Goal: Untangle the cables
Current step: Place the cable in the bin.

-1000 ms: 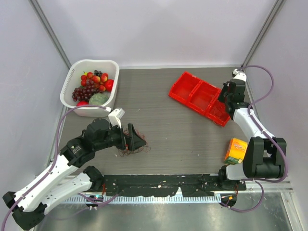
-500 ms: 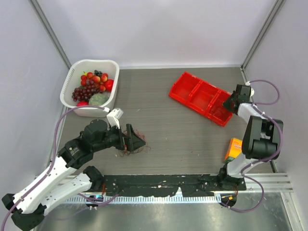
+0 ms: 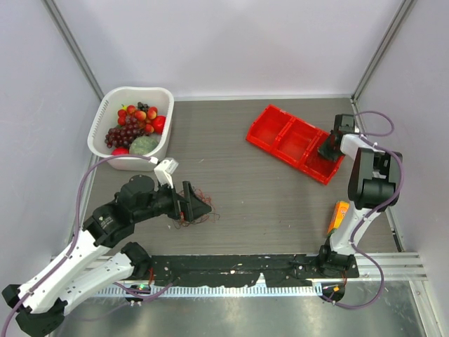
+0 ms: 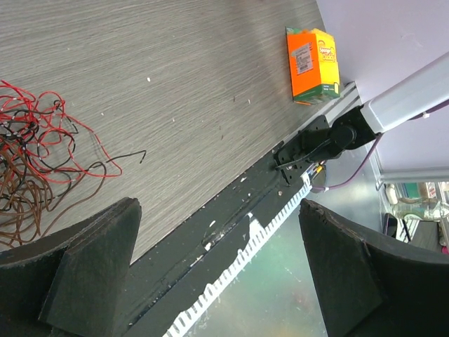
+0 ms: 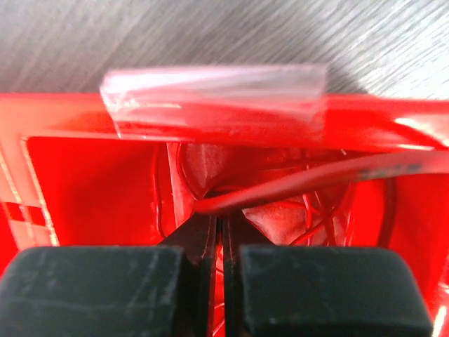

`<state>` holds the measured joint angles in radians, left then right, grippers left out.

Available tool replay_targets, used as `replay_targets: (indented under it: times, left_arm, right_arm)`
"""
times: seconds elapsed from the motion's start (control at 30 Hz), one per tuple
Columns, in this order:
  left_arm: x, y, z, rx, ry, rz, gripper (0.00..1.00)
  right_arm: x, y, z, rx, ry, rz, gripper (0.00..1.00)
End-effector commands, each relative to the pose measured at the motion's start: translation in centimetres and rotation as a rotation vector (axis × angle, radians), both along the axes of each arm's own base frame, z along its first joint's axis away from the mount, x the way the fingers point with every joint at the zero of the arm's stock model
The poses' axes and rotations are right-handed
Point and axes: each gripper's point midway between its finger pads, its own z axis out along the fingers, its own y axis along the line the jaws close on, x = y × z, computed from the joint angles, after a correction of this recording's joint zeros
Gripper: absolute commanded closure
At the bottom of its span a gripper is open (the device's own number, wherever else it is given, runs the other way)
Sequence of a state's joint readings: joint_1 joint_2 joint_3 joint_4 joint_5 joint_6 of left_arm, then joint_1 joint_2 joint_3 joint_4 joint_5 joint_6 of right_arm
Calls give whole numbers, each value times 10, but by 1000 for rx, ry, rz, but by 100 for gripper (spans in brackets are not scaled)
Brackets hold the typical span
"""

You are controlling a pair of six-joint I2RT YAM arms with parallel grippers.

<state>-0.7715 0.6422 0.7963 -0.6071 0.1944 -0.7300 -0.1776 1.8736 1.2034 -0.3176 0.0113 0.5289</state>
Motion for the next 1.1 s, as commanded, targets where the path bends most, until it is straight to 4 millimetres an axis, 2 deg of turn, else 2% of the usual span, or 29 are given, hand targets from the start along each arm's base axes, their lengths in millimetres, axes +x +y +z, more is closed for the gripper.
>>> replay_targets:
  times: [0.0,0.1,0.33,0.4,0.43,0.63,0.7,0.73,0.77,0.8,0.83,0.87,0.9,0.93,0.97,1.0,1.03,1.07]
  left_arm:
    - [1,-4,7,-24,-15,-13,0]
    - [-1,-4,9,-28,-16,-15,0]
    - [-2,-1,5,-23,-14,-9,0]
    - [-2,-2,6,-29,-16,-13,0]
    - [-2,-3,6,-31,-14,-15,0]
    - [-4,-2,6,-28,-20,-23,0]
    - [-4,-2,5,-27,-23,-23,0]
    - [-4,-2,4,-25,-21,-23,0]
    - [-3,-2,3,-25,-21,-24,0]
    - [-4,-3,3,-28,-20,-26,0]
    - [-4,-3,3,-32,-20,-28,0]
    - [-4,-4,3,-34,-19,-29,0]
    - [-4,-4,2,-34,-17,-32,0]
    - [-5,-4,2,-35,-19,-35,0]
    - [-5,-4,2,-32,-18,-35,0]
    - [-5,-3,2,-31,-22,-33,0]
    - [-5,-2,2,-27,-21,-30,0]
    - [-5,-1,2,-26,-25,-27,0]
  right_arm:
    - [-8,1,-1,-95,88,39,92]
    - [-12,3,3,-124,110,54,83]
    - [-17,-3,62,-199,73,61,65]
    - [-25,-6,77,-220,56,52,52]
    - [-28,-8,80,-233,58,52,50]
    - [-51,-13,129,-292,-31,34,41]
    - [-59,-6,134,-257,-64,39,33]
    - [-65,-2,132,-241,-67,44,26]
    - [-69,-1,137,-239,-89,35,24]
    - [-75,3,130,-227,-82,46,23]
    - [-79,5,136,-224,-102,50,23]
    - [-84,10,128,-200,-97,59,22]
    - [-88,16,131,-184,-112,72,23]
    - [-95,25,121,-155,-101,87,26]
    - [-98,36,123,-142,-115,113,27]
    - [-107,43,109,-117,-87,124,27]
    - [-110,53,110,-108,-102,147,28]
    - [-119,62,96,-74,-78,166,28]
